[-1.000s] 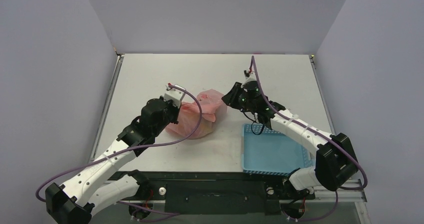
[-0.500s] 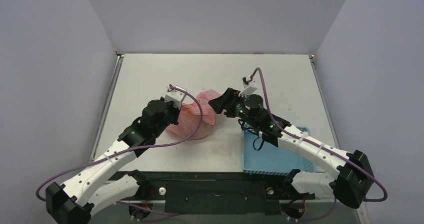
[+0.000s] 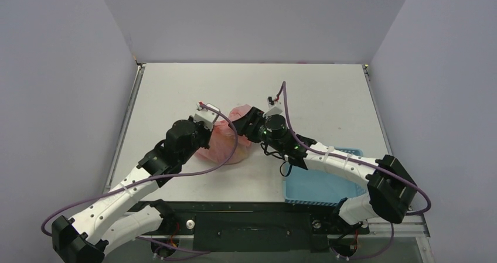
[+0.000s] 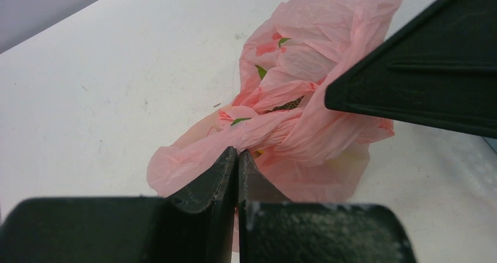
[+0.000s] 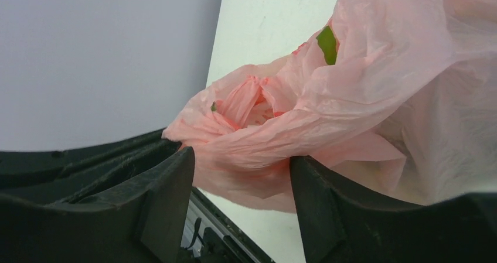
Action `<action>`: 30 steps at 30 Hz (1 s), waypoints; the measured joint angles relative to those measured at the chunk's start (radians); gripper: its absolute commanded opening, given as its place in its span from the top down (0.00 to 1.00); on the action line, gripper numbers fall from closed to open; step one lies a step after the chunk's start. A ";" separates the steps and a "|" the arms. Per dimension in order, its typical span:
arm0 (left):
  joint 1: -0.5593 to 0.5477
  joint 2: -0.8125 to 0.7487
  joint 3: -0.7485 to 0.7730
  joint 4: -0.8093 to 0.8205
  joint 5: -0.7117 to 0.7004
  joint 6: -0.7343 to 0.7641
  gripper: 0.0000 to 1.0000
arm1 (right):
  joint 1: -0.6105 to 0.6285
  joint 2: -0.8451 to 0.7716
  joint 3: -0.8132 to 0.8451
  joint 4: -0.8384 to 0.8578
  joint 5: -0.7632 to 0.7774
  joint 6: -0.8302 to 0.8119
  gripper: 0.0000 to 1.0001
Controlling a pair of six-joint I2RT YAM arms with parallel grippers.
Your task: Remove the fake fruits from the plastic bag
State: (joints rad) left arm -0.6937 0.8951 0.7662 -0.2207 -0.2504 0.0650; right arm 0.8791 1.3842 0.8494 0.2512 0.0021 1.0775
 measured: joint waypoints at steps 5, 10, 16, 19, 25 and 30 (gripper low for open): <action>-0.023 -0.027 -0.030 0.011 -0.015 0.005 1.00 | 0.006 0.060 0.043 -0.013 0.047 0.026 0.79; -0.066 -0.050 -0.062 0.032 -0.084 0.024 1.00 | 0.003 0.100 0.084 -0.041 0.055 0.041 1.00; -0.076 -0.078 -0.086 0.089 -0.267 0.034 1.00 | -0.122 0.103 0.079 0.071 -0.130 0.071 1.00; -0.076 -0.085 -0.095 0.125 -0.341 0.042 1.00 | -0.256 0.103 0.017 0.255 -0.271 0.140 1.00; -0.078 -0.092 -0.109 0.193 -0.388 0.051 1.00 | -0.433 0.130 -0.056 0.395 -0.488 0.215 1.00; -0.077 -0.107 -0.122 0.203 -0.407 0.056 1.00 | -0.430 0.132 -0.052 0.318 -0.562 0.153 1.00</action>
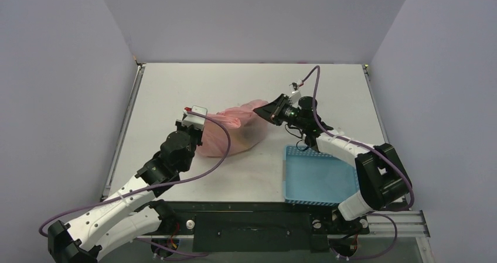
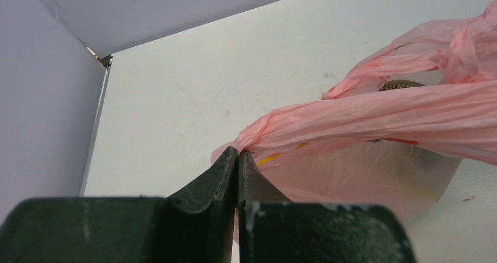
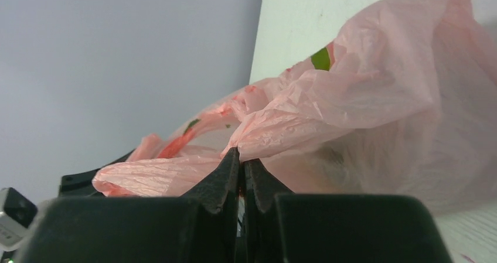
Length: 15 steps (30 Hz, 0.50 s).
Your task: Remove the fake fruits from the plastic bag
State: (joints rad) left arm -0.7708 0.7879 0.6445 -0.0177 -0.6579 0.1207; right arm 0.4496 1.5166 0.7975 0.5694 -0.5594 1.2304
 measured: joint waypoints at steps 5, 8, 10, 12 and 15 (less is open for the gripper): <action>0.000 -0.006 -0.001 -0.001 0.037 -0.004 1.00 | 0.003 -0.019 0.014 -0.154 -0.008 -0.094 1.00; 0.001 -0.003 0.002 -0.024 0.082 -0.029 0.95 | 0.004 -0.058 0.038 -0.275 0.007 -0.166 1.00; 0.002 0.008 0.023 -0.073 0.119 -0.074 0.74 | 0.013 -0.093 0.062 -0.352 0.026 -0.220 1.00; 0.002 0.029 0.077 -0.150 0.160 -0.143 0.63 | 0.021 -0.127 0.080 -0.402 0.045 -0.262 1.00; 0.002 0.055 0.208 -0.288 0.238 -0.292 0.60 | 0.039 -0.164 0.101 -0.454 0.065 -0.312 1.00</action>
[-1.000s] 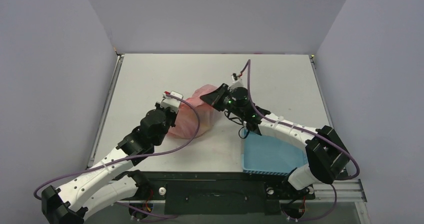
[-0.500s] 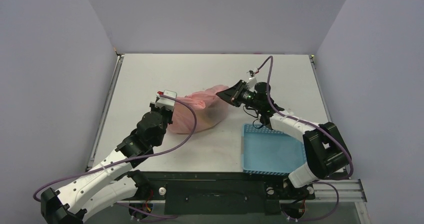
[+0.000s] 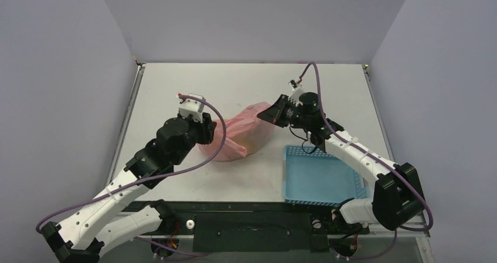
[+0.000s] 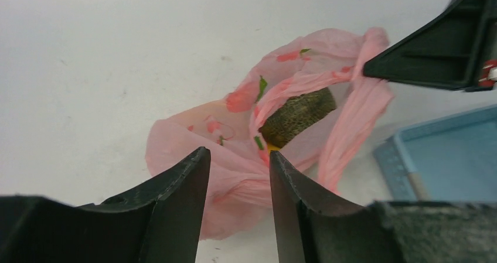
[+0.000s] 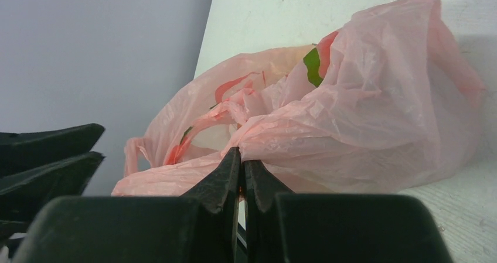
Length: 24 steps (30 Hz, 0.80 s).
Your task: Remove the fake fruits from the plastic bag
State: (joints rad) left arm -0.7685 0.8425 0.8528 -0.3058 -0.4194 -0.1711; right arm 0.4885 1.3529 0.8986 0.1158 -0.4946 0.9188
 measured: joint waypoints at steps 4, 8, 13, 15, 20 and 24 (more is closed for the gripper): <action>0.003 -0.012 0.134 -0.146 0.107 -0.184 0.57 | 0.019 -0.017 0.006 -0.035 0.005 -0.039 1.00; 0.004 -0.060 0.180 -0.250 0.237 -0.280 0.53 | 0.038 -0.020 0.009 -0.072 0.011 -0.063 1.00; 0.004 -0.050 0.222 -0.354 0.381 -0.248 0.51 | 0.050 -0.034 0.008 -0.081 0.017 -0.070 1.00; 0.002 -0.009 0.255 -0.403 0.433 -0.200 0.50 | 0.050 -0.041 0.008 -0.080 0.017 -0.069 1.00; -0.117 0.117 0.306 -0.507 0.368 -0.095 0.48 | 0.053 -0.060 0.002 -0.082 0.020 -0.069 1.00; -0.398 0.153 0.292 -0.551 0.142 -0.044 0.45 | 0.056 -0.063 0.002 -0.085 0.024 -0.071 1.00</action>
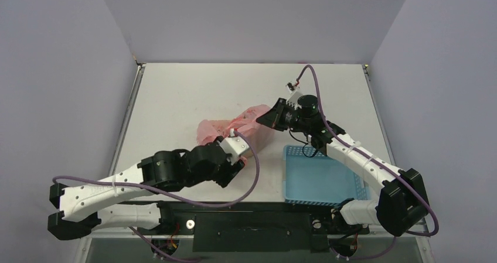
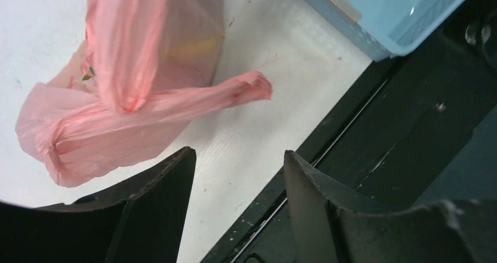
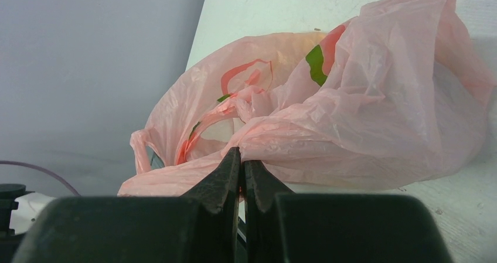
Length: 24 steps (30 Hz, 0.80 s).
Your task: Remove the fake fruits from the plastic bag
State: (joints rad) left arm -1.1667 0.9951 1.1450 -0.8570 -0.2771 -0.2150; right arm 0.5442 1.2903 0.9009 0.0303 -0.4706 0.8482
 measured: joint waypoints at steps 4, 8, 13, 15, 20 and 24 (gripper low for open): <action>-0.209 -0.010 -0.056 0.022 -0.224 0.090 0.44 | 0.000 0.000 0.000 -0.004 0.000 0.000 1.00; -0.294 0.044 -0.087 0.043 -0.430 0.177 0.43 | 0.001 0.000 0.004 -0.011 0.000 -0.001 1.00; -0.354 0.164 -0.133 0.141 -0.660 0.292 0.42 | 0.000 0.000 0.014 -0.027 0.000 -0.006 1.00; -0.367 0.192 -0.150 0.179 -0.707 0.340 0.42 | 0.001 0.000 0.014 -0.028 -0.001 -0.007 1.00; -0.373 0.219 -0.168 0.266 -0.734 0.436 0.53 | 0.001 0.011 0.014 -0.026 -0.005 -0.006 1.00; -0.356 0.222 -0.169 0.310 -0.729 0.476 0.74 | 0.001 0.016 0.014 -0.025 -0.008 -0.002 1.00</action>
State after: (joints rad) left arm -1.5223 1.2167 0.9764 -0.5472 -1.0061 0.2607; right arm 0.5449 1.3060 0.9146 0.0055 -0.4786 0.8459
